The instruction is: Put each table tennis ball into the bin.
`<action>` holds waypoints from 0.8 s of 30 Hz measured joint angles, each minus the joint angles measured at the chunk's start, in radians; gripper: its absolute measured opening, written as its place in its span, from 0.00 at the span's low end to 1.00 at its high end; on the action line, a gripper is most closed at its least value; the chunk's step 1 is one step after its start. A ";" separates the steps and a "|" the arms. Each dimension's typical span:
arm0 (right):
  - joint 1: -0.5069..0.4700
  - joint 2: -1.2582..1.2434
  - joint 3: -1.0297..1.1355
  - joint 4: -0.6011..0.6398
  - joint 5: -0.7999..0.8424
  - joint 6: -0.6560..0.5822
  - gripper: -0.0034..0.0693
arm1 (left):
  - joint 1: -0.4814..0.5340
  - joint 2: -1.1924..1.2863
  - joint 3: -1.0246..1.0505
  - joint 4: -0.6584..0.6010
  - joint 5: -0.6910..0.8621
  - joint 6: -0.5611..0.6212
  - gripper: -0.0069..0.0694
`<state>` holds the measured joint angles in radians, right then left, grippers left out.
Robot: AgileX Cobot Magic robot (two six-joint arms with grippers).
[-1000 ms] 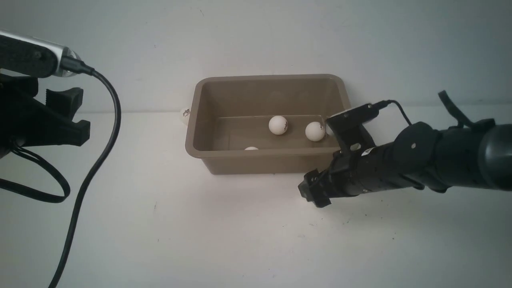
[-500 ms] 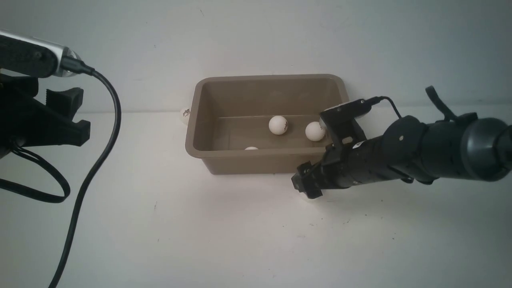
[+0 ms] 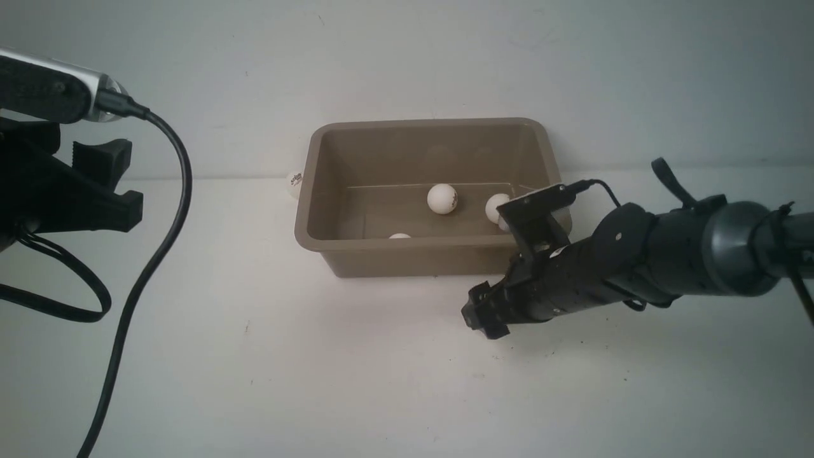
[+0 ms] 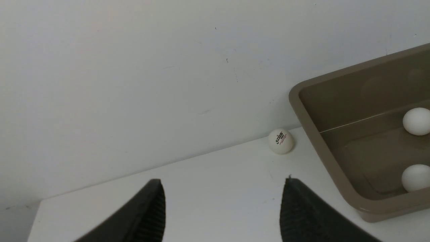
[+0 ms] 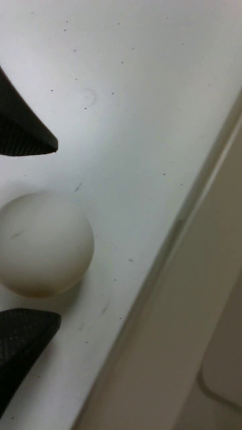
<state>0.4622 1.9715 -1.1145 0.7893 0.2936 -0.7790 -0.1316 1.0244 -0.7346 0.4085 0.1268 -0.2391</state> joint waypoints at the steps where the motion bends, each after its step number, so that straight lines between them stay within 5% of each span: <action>1: 0.000 0.000 -0.001 0.002 -0.002 0.000 0.75 | 0.000 0.000 0.000 0.000 0.000 0.000 0.63; 5: 0.000 0.000 -0.001 0.004 -0.009 -0.001 0.52 | 0.000 0.000 0.000 0.000 0.000 0.000 0.63; 15: 0.000 -0.046 -0.003 -0.036 0.129 -0.088 0.53 | 0.000 0.000 0.000 0.000 0.000 0.000 0.63; 24: 0.037 -0.339 -0.003 -0.015 0.221 -0.230 0.53 | 0.000 0.000 0.000 0.000 0.000 0.000 0.63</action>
<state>0.4989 1.6320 -1.1180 0.7740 0.5144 -1.0091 -0.1316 1.0244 -0.7346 0.4085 0.1268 -0.2391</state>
